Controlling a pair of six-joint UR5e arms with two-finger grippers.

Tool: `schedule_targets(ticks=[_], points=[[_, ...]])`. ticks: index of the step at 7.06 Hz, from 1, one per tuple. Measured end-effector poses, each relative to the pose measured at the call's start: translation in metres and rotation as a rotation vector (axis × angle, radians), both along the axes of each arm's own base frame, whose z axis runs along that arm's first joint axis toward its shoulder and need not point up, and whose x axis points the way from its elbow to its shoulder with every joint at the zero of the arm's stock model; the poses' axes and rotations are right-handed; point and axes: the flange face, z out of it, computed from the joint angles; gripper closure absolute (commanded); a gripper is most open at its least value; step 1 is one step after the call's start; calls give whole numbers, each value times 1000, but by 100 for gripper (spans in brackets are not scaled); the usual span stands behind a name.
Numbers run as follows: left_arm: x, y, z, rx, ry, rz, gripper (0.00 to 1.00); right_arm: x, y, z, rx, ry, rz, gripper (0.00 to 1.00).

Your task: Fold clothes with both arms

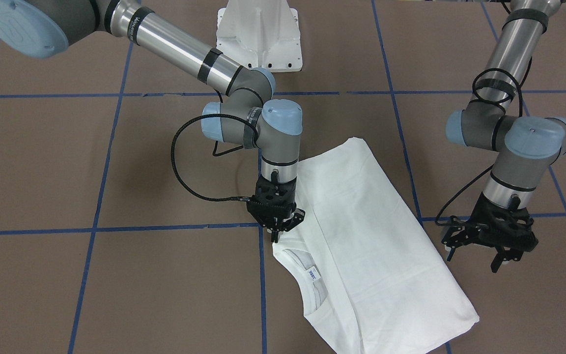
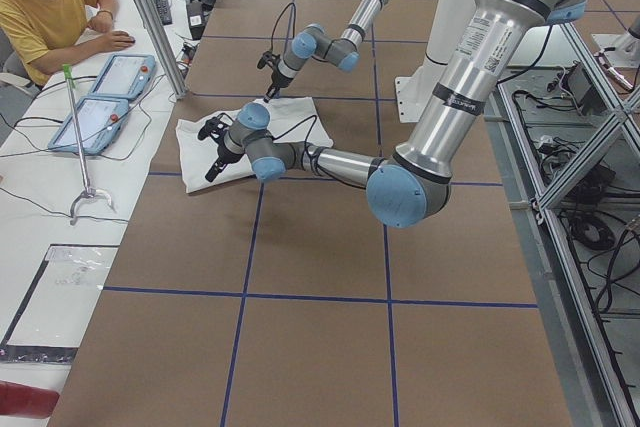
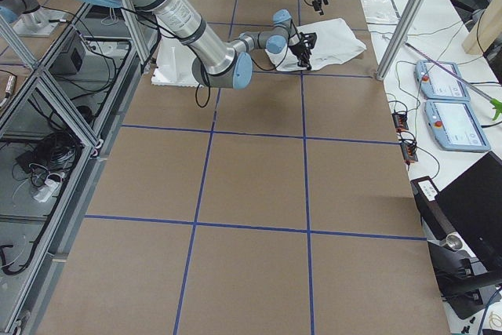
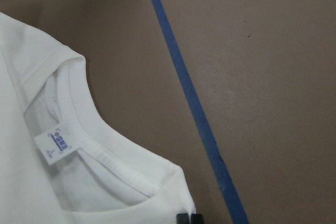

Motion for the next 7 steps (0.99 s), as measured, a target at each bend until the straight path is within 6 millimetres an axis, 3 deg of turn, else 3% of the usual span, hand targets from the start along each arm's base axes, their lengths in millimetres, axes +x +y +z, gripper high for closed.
schedule_targets(ticks=[1, 2, 4, 6, 7], points=[[0, 0, -3, 4, 4, 1, 0, 11, 6, -17, -15, 23, 0, 100], [0, 1, -5, 8, 7, 1, 0, 30, 18, -21, -28, 45, -2, 100], [2, 2, -11, 18, 13, 5, 0, 87, 64, 27, -21, 42, -14, 100], [5, 5, -18, 28, 21, 11, 0, 132, 134, 67, 11, 49, -35, 100], [6, 6, -21, 32, 25, 13, 0, 142, 161, 73, 22, 55, -45, 38]])
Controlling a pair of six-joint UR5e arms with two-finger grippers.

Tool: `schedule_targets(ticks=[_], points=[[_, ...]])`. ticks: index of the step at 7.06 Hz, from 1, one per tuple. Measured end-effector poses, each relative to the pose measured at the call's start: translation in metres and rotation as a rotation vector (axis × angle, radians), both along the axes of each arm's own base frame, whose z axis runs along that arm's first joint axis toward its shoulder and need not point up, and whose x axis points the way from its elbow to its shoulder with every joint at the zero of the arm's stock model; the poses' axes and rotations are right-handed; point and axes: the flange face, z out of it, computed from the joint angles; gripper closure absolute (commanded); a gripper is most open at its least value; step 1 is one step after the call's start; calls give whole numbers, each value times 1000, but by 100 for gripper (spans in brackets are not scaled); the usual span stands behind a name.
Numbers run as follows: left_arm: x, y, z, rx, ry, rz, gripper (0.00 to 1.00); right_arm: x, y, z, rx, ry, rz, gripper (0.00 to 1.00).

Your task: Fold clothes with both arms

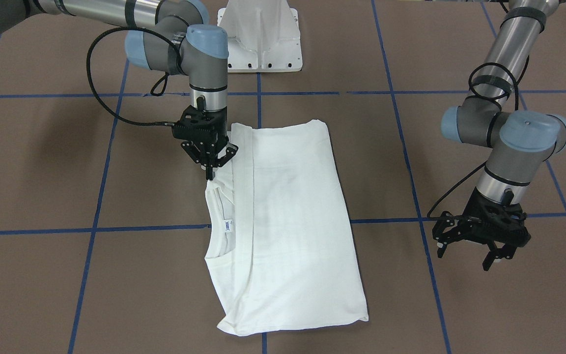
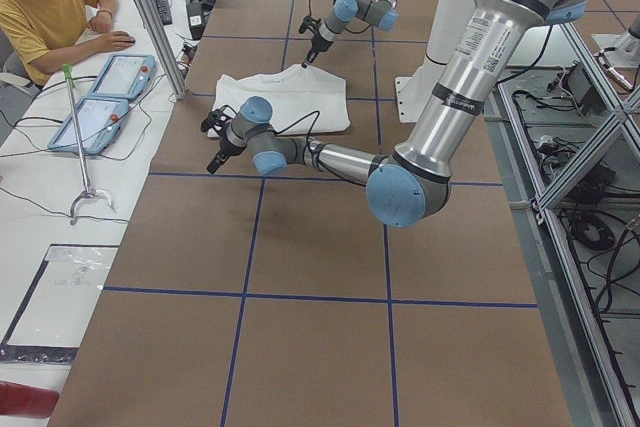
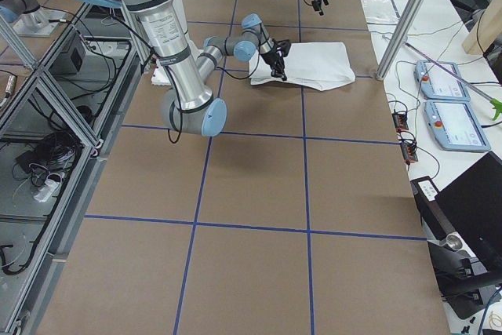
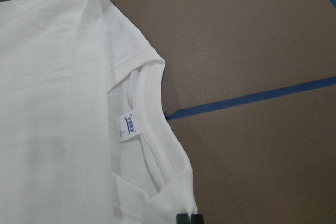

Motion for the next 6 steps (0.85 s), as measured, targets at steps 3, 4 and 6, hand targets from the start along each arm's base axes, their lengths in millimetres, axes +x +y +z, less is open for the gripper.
schedule_targets(ticks=[3, 4, 6], points=[[1, 2, -7, -3, 19, -7, 0, 5, 22, 2, 32, 15, 5, 0], [1, 3, -7, -7, 23, -10, 0, 7, 19, -4, 40, 14, 2, 0], [1, 4, -6, -11, 26, -12, 0, 9, -1, -26, 28, 30, -7, 0]])
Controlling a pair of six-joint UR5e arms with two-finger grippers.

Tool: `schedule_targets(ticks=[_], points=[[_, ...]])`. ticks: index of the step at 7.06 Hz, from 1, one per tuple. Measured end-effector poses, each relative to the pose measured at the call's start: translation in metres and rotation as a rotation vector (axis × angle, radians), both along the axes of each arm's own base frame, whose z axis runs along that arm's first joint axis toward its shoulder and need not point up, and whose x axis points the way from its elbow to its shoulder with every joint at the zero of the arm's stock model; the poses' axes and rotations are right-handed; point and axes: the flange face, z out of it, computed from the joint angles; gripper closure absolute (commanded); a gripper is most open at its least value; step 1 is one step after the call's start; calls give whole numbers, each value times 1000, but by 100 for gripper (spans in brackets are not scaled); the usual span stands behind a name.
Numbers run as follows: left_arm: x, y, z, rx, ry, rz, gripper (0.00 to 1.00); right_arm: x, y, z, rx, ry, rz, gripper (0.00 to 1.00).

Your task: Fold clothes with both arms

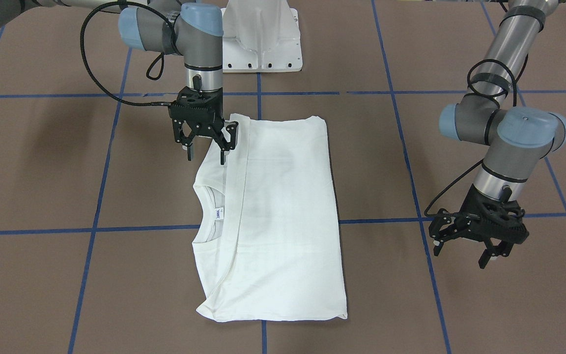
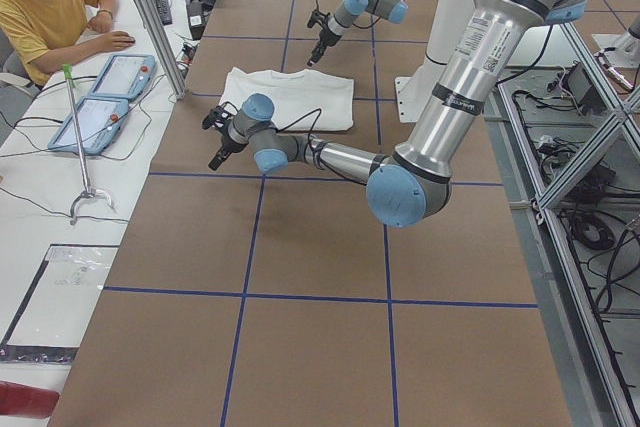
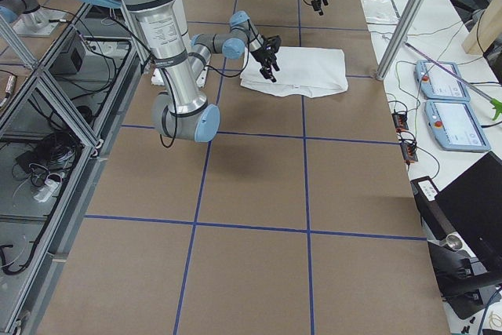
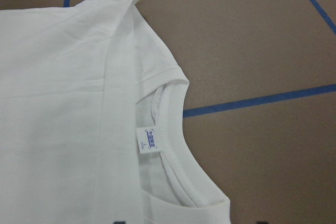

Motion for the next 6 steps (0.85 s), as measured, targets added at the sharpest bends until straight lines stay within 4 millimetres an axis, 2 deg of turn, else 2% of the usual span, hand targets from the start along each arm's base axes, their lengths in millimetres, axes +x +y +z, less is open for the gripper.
schedule_targets(ticks=[2, 4, 6], points=[[0, 0, 1, -2, -1, -1, 0, -25, -52, -33, -57, 55, 26, 0], [0, 0, 3, -5, -2, -1, 0, -56, -111, -41, -94, 107, 62, 0], [0, 1, 6, -11, -5, -1, 0, -84, -159, -36, -105, 140, 84, 0]])
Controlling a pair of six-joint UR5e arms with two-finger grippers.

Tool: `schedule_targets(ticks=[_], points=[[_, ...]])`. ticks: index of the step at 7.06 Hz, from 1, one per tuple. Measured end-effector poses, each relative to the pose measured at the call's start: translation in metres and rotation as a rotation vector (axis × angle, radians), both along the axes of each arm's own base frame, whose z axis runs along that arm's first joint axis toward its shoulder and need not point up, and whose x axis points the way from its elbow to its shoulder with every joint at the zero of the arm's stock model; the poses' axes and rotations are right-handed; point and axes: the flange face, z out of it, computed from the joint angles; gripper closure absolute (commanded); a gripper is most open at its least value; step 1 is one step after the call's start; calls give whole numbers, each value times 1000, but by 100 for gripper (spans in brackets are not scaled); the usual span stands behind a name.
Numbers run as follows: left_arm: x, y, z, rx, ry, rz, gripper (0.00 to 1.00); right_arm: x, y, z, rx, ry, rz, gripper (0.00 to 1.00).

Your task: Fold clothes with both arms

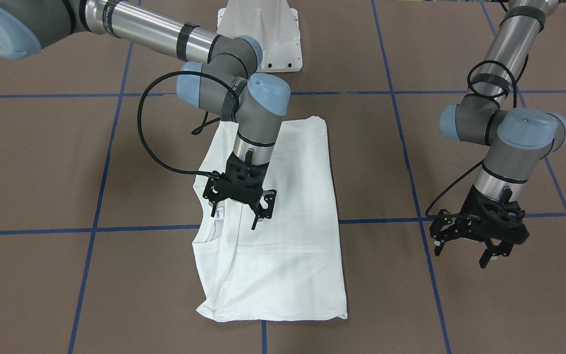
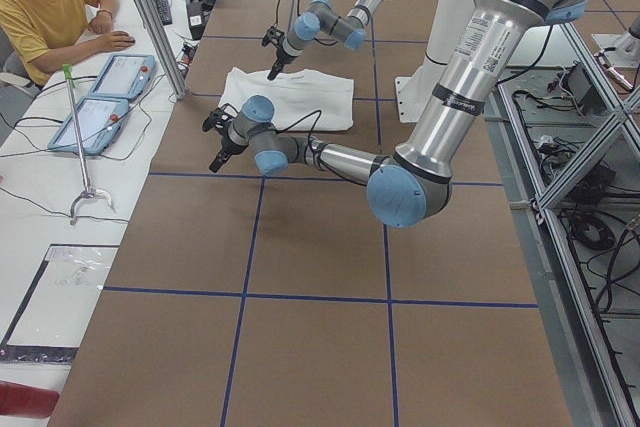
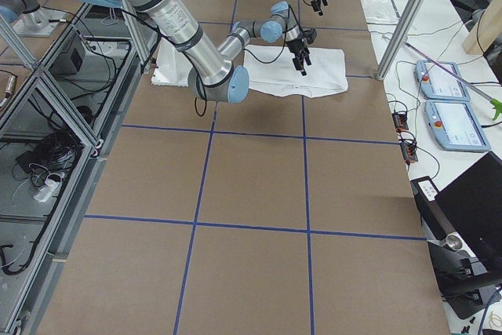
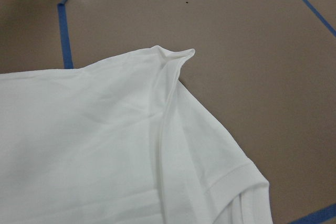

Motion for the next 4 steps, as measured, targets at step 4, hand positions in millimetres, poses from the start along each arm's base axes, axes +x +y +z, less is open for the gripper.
schedule_targets(ticks=[4], points=[[-3, 5, 14, -1, 5, -1, 0, -22, -28, 29, -13, 131, -70, 0]])
